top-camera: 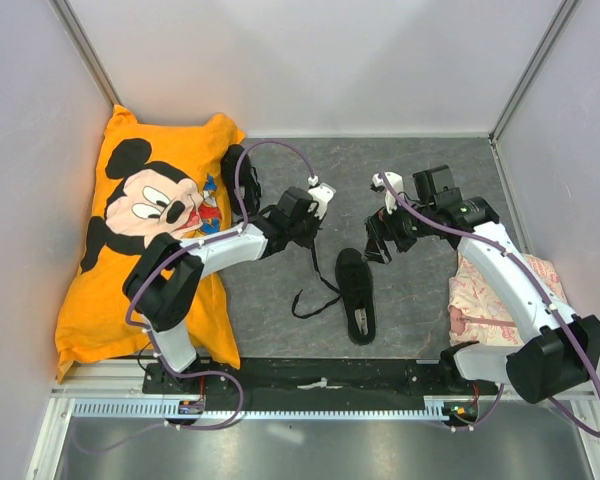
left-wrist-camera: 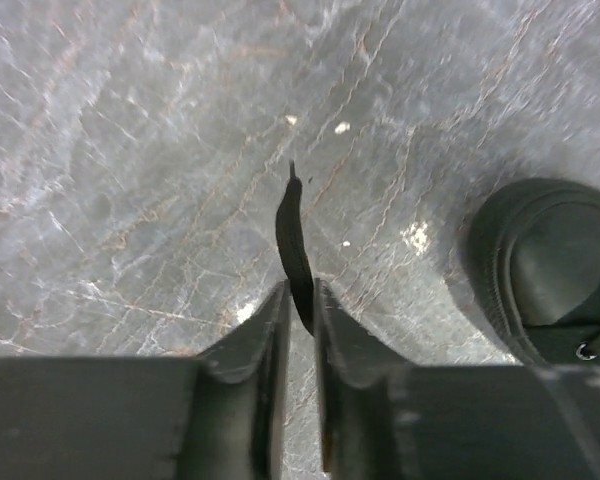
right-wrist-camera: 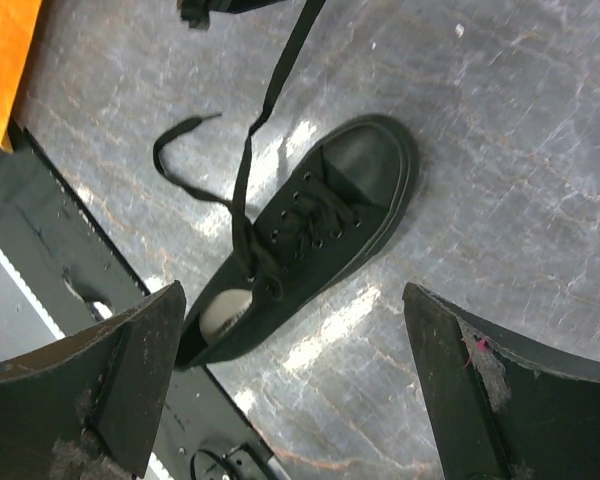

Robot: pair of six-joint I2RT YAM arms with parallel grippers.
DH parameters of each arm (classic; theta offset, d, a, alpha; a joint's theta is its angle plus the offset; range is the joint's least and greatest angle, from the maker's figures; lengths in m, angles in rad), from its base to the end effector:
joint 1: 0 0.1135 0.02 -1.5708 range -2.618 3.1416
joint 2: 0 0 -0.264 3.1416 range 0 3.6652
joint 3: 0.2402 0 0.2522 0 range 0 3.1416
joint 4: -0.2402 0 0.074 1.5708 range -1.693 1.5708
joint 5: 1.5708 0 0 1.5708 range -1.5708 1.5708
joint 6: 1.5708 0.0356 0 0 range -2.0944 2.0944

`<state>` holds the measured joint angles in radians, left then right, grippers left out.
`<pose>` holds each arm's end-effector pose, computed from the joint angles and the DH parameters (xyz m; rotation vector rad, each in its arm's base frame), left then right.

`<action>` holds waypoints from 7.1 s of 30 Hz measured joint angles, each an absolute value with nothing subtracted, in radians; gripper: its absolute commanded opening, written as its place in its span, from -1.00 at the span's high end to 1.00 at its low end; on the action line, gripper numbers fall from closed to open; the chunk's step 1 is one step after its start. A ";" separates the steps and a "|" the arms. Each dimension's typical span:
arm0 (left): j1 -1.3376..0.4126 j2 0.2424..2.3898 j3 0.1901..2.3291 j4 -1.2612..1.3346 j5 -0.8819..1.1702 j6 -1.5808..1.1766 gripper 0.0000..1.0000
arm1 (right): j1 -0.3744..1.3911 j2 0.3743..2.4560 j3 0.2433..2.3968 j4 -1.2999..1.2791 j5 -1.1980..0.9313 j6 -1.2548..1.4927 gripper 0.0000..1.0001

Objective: Tie the shoes

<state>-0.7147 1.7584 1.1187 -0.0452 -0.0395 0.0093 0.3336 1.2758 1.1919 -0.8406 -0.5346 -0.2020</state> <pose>0.2928 -0.2522 0.2055 0.7862 2.1364 -0.3308 0.2354 0.1008 0.3218 -0.8617 2.2947 0.7207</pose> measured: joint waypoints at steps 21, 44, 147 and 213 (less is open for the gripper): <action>-0.656 1.143 0.806 -0.364 0.523 0.561 -0.37 | 0.334 1.358 1.164 -0.962 -0.557 -0.266 -0.96; -0.962 1.494 0.766 -0.331 0.428 0.888 0.25 | 0.334 1.465 1.150 -0.936 -0.526 -0.220 -0.35; -1.084 1.643 0.830 0.347 0.010 0.199 0.97 | 0.281 1.665 1.091 -0.892 -0.898 -0.213 0.74; -1.077 1.689 0.847 0.353 0.064 0.086 0.97 | 0.171 1.925 1.121 -0.993 -1.058 -0.303 0.44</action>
<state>-1.0775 1.6890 0.8471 0.3527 0.0635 0.0856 0.1715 1.9251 1.1210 -0.9928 -1.0580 -0.3031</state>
